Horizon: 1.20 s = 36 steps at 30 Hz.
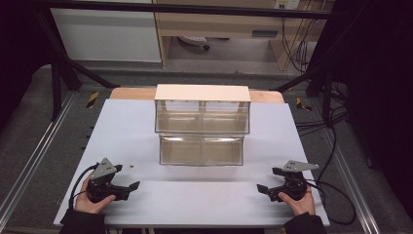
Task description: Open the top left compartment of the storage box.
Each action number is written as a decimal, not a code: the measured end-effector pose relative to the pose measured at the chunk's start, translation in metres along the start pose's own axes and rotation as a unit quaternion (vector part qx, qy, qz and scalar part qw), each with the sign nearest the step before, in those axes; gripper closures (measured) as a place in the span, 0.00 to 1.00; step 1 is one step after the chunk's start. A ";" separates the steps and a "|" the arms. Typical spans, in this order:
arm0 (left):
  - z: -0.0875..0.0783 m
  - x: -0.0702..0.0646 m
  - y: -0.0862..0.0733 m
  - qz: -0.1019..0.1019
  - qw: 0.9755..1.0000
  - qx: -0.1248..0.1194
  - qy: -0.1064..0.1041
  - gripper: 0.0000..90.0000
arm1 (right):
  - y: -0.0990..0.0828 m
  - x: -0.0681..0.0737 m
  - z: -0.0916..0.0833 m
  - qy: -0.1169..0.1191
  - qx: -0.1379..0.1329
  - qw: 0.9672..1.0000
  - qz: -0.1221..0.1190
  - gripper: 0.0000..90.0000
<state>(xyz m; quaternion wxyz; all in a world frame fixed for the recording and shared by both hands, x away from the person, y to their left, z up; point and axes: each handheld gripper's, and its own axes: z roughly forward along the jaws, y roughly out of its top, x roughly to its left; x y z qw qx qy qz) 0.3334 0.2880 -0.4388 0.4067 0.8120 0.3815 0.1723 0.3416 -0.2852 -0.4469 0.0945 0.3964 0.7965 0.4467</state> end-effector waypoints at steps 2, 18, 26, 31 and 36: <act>0.000 0.000 0.000 -0.002 1.000 0.001 0.000 0.08 | 0.000 0.000 0.000 0.001 0.000 1.000 -0.001 0.01; 0.000 0.000 0.000 -0.002 1.000 0.000 -0.002 0.08 | 0.011 0.011 -0.004 0.005 -0.015 1.000 -0.017 0.01; 0.001 0.000 0.000 0.000 1.000 0.002 -0.002 0.08 | 0.023 0.024 -0.007 -0.004 -0.028 0.999 -0.044 0.02; 0.001 0.000 0.000 -0.001 1.000 0.001 -0.001 0.08 | 0.029 0.031 -0.007 -0.015 -0.024 0.998 -0.058 0.07; 0.000 0.000 0.000 -0.003 1.000 -0.001 0.001 0.08 | 0.034 0.037 -0.008 -0.008 -0.032 0.997 -0.071 0.21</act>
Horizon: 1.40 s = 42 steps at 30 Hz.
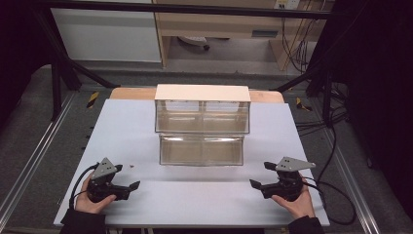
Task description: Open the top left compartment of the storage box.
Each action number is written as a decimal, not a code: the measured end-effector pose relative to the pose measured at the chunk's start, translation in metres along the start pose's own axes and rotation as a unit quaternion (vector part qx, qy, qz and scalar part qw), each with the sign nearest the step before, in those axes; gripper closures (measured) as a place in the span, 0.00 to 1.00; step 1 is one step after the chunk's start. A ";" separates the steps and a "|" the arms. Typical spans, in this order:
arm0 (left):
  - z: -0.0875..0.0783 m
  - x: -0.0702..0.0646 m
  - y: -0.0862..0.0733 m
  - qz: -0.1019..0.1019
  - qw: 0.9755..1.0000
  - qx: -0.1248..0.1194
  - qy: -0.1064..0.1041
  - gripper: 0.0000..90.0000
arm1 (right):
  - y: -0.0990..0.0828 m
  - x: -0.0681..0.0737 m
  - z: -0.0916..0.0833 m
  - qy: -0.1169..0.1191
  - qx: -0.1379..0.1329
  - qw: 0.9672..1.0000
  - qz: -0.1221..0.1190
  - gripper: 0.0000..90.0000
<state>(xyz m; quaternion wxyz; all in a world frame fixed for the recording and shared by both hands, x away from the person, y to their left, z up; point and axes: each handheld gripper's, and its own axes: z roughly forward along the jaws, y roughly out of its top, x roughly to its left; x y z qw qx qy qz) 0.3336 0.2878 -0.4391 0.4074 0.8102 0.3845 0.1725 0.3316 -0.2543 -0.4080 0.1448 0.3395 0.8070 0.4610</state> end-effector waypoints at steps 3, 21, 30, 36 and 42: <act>-0.001 0.000 0.000 0.002 1.000 -0.001 0.000 0.08 | 0.003 0.003 -0.002 0.008 -0.007 1.000 0.002 0.30; -0.001 0.000 0.000 0.000 1.000 0.000 0.002 0.08 | 0.025 0.015 -0.001 0.018 -0.021 1.000 -0.015 0.71; -0.001 0.000 0.000 0.000 1.000 0.000 0.002 0.08 | 0.044 0.021 0.004 0.018 -0.028 0.999 -0.029 0.84; 0.000 0.000 0.000 0.000 1.000 0.000 0.002 0.08 | 0.059 0.025 0.010 0.017 -0.039 0.999 -0.034 0.93; 0.000 0.000 0.000 0.000 1.000 0.000 0.002 0.08 | 0.071 0.029 0.015 0.016 -0.045 0.998 -0.040 1.00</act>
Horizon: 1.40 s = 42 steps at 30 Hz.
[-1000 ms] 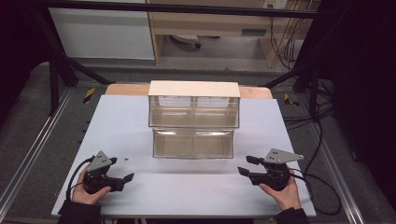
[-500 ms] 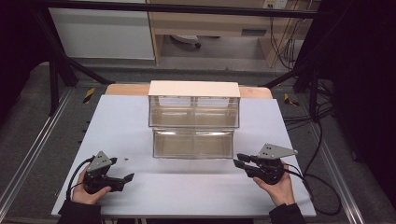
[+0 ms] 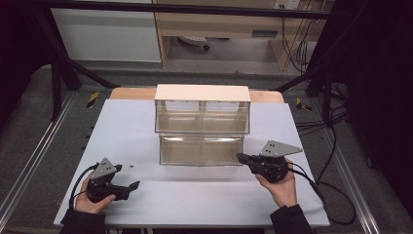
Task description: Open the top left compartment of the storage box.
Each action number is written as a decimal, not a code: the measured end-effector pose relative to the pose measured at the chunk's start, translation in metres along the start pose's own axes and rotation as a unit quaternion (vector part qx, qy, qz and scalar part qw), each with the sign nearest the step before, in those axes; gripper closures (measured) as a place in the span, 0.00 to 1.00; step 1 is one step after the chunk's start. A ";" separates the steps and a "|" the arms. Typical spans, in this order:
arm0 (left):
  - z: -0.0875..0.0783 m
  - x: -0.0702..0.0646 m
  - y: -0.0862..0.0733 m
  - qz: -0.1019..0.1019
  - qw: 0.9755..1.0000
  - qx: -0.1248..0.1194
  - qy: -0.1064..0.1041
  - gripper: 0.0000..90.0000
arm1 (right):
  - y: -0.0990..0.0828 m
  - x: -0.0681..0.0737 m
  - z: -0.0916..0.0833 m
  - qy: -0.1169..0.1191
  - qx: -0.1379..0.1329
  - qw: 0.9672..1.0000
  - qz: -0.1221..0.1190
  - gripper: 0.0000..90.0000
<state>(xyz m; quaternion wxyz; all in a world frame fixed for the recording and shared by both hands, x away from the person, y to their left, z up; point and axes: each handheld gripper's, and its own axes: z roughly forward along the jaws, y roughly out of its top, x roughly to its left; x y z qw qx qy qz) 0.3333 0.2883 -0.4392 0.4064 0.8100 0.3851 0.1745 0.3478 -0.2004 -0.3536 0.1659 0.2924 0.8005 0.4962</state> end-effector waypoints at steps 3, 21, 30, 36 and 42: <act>0.000 0.000 0.000 0.000 1.000 0.000 0.000 0.08 | 0.006 0.001 0.003 0.000 -0.005 1.000 -0.001 1.00; 0.000 0.000 0.000 0.000 1.000 0.000 -0.001 0.08 | 0.036 0.001 0.015 -0.019 -0.053 0.998 0.006 1.00; 0.000 0.000 0.000 0.000 1.000 0.000 -0.001 0.08 | 0.040 0.001 0.017 -0.025 -0.070 0.997 0.010 1.00; 0.000 0.000 0.000 0.000 1.000 0.000 -0.001 0.08 | 0.040 0.001 0.018 -0.025 -0.071 0.997 0.009 1.00; 0.000 0.000 0.000 0.000 1.000 0.001 -0.001 0.08 | 0.040 0.003 0.017 -0.022 -0.077 0.997 0.008 1.00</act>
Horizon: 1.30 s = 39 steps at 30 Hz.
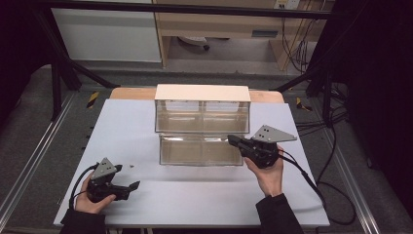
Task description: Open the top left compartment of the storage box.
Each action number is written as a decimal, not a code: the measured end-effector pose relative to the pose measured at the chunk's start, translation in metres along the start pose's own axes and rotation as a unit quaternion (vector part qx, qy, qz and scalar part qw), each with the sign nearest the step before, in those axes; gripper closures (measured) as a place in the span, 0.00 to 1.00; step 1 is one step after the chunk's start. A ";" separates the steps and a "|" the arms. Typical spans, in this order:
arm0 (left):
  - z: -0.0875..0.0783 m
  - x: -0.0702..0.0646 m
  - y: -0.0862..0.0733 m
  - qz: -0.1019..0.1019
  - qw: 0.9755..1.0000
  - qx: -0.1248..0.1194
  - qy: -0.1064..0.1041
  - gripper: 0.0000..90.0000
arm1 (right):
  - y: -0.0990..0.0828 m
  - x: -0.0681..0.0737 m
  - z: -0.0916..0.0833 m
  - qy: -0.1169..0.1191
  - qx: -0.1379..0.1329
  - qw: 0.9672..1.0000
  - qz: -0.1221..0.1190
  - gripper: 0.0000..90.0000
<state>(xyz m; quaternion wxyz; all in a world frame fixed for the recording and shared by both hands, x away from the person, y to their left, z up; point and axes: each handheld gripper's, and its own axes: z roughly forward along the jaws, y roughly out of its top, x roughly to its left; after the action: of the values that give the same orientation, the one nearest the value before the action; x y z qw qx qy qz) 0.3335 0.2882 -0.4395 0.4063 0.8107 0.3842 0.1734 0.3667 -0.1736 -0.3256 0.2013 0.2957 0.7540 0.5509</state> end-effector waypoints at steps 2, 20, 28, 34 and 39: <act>0.000 0.000 0.000 0.000 1.000 0.000 0.000 0.08 | 0.000 0.001 0.000 -0.001 -0.002 1.000 0.000 1.00; 0.000 0.000 0.000 0.000 1.000 0.000 0.000 0.08 | 0.004 0.003 -0.004 0.001 -0.020 1.000 -0.002 1.00; -0.001 0.000 0.000 0.000 1.000 -0.001 0.000 0.08 | 0.010 0.004 -0.006 0.000 -0.028 1.000 -0.007 1.00; -0.001 0.000 0.000 0.000 1.000 -0.001 -0.001 0.08 | 0.015 0.004 -0.009 0.000 -0.035 0.999 -0.010 1.00; -0.001 0.000 0.000 -0.001 1.000 -0.002 -0.001 0.08 | 0.020 0.004 -0.011 -0.001 -0.041 0.999 -0.014 1.00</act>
<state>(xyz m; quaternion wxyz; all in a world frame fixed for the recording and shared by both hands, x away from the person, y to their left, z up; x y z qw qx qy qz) 0.3334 0.2886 -0.4389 0.4084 0.8097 0.3843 0.1732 0.3615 -0.1746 -0.3036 0.2220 0.2773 0.7345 0.5782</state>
